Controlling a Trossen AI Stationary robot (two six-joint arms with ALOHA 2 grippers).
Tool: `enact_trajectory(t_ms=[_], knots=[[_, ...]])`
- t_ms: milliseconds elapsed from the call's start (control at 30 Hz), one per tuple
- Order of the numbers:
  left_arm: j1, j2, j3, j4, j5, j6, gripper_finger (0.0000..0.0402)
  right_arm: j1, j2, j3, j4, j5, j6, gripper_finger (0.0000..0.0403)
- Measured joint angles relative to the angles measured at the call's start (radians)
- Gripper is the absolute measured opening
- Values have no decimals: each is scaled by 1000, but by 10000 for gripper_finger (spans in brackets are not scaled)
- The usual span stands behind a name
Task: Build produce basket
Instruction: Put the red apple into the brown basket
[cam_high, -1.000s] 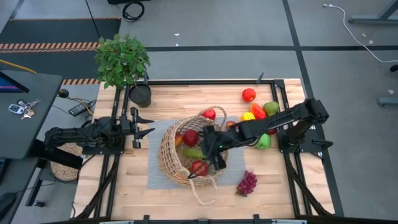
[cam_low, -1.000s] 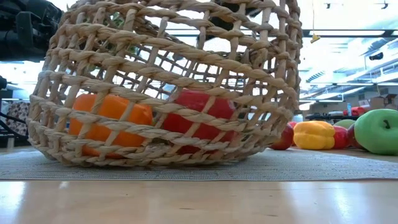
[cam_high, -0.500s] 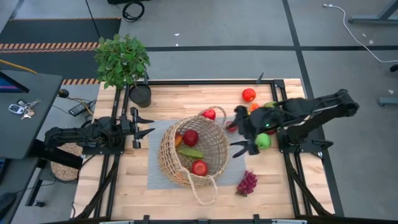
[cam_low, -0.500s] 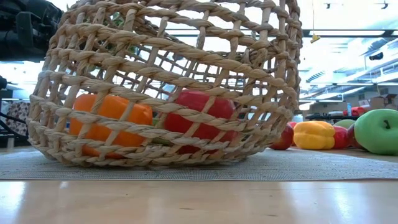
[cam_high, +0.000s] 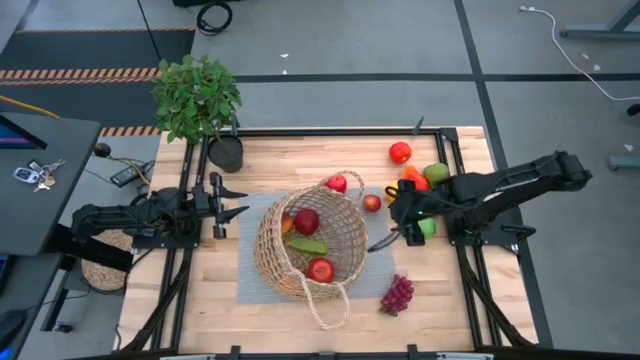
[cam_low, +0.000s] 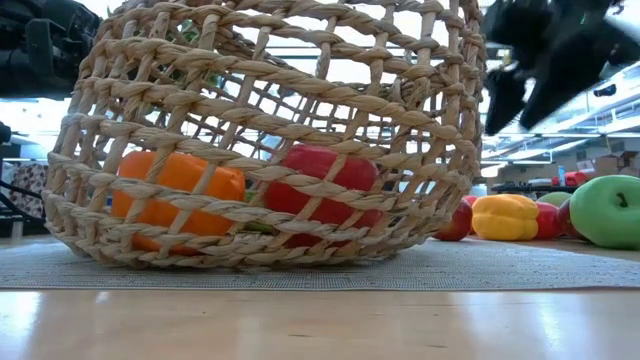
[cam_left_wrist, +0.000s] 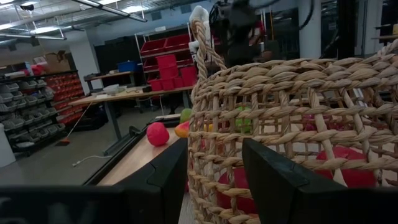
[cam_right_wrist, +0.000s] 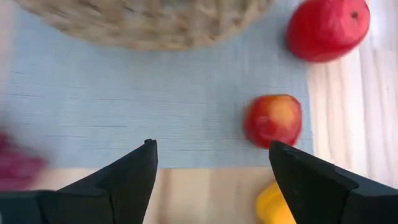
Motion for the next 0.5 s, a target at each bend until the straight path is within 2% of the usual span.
enact_trajectory(t_ms=[133, 300, 400, 500], knots=[[0, 0, 0, 0, 0, 0, 160, -114, 53, -36, 92, -26, -97, 335], [0, 0, 0, 0, 0, 0, 160, -260, 127, -29, 196, -167, -164, 373], [0, 0, 0, 0, 0, 0, 160, -318, 178, -29, 263, -186, -211, 395], [0, 0, 0, 0, 0, 0, 160, -360, 226, -28, 326, -187, -245, 394]])
